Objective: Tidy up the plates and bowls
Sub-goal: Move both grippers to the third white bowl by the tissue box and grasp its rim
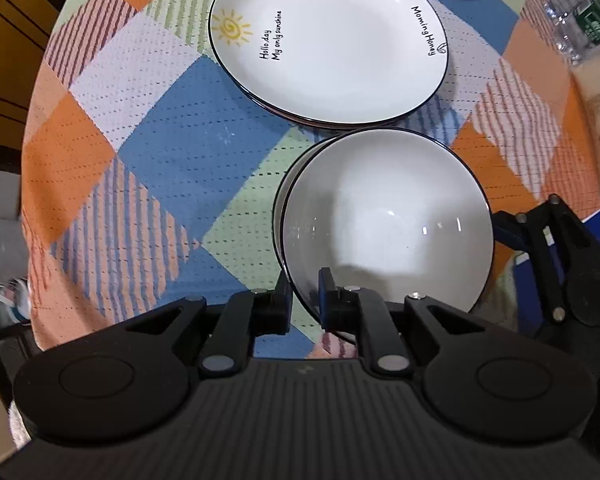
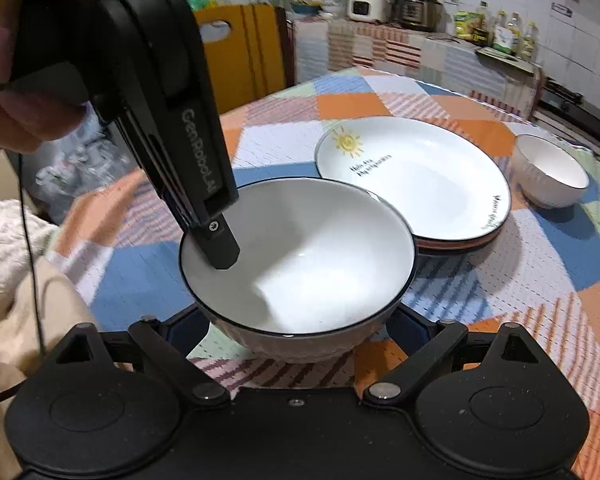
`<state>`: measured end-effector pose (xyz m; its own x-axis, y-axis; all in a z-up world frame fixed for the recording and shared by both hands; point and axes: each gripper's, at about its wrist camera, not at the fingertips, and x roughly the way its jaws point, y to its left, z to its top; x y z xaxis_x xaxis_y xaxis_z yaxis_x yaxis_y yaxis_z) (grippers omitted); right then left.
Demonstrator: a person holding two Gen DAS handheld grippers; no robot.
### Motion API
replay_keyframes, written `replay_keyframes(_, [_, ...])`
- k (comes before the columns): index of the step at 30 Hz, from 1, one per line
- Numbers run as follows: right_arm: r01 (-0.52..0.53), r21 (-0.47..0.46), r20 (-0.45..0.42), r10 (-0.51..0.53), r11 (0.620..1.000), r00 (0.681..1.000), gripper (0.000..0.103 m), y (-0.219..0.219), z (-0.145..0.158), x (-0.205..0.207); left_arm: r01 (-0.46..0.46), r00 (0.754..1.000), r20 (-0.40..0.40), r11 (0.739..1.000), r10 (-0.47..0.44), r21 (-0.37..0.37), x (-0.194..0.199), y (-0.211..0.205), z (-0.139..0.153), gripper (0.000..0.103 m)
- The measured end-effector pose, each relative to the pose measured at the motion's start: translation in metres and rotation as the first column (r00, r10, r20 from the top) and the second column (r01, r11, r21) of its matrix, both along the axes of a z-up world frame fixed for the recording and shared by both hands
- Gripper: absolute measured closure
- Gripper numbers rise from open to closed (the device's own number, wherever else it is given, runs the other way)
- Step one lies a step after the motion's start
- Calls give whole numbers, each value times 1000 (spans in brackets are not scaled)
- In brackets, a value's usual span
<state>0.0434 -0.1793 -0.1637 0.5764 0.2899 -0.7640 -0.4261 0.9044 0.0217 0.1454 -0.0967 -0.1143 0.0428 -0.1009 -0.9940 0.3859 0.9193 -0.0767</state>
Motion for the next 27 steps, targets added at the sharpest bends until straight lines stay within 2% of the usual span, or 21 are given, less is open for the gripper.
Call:
replay_keyframes(5, [2, -26, 3, -2, 1000, 1000, 6, 3, -2, 2, 39, 999, 26, 998, -40, 47, -2, -5, -4, 88])
replay_keyframes(11, [-29, -35, 49, 31, 999, 998, 7, -2, 8, -8, 13, 1000, -5, 1000, -13, -19, 3, 3, 9, 79])
replay_keyframes(17, [9, 63, 78, -14, 998, 997, 7, -36, 37, -11, -1, 1000, -3, 995, 1, -102, 9, 5, 36, 79])
replay_keyframes(23, [105, 155, 100, -122, 982, 988, 7, -84, 62, 4, 34, 999, 44, 991, -28, -129, 18, -6, 63, 79])
replay_keyframes(27, [162, 184, 95, -181, 970, 979, 7, -108, 75, 21, 60, 996, 71, 986, -49, -158, 29, -18, 77, 79])
